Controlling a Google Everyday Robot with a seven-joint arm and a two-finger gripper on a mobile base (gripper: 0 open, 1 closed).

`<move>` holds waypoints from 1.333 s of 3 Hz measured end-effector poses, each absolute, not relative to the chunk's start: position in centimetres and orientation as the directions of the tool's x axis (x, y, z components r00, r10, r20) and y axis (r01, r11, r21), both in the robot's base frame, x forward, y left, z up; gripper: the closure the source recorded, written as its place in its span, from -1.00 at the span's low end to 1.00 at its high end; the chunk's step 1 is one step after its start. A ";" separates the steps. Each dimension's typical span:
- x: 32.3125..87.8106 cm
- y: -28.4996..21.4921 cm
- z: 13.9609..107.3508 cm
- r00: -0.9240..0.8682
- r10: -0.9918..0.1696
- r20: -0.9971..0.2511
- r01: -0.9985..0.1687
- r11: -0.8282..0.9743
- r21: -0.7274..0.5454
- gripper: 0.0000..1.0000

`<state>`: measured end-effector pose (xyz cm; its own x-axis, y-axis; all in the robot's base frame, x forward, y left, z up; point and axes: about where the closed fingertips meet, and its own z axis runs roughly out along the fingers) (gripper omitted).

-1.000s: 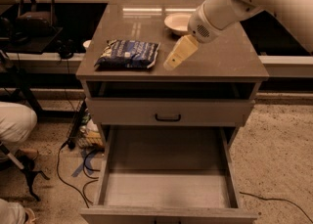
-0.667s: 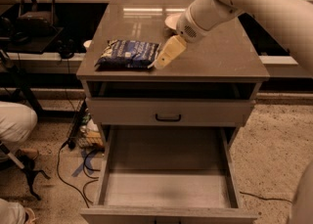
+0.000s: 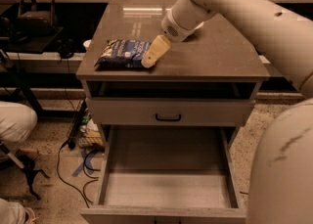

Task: Place blue chip bag into middle drawer

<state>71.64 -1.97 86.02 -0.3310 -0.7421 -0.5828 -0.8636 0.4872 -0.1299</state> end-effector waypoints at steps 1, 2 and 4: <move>72.6 -0.6 85.5 -0.338 -0.735 -0.588 -0.865 0.489 -0.114 -1.00; 73.0 1.8 85.0 -0.327 -0.732 -0.598 -0.879 0.468 -0.093 -1.00; 73.4 4.4 84.4 -0.317 -0.727 -0.609 -0.895 0.442 -0.061 -0.49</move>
Offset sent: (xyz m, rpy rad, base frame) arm 0.0153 0.0501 -0.0073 0.0478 0.0242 0.0361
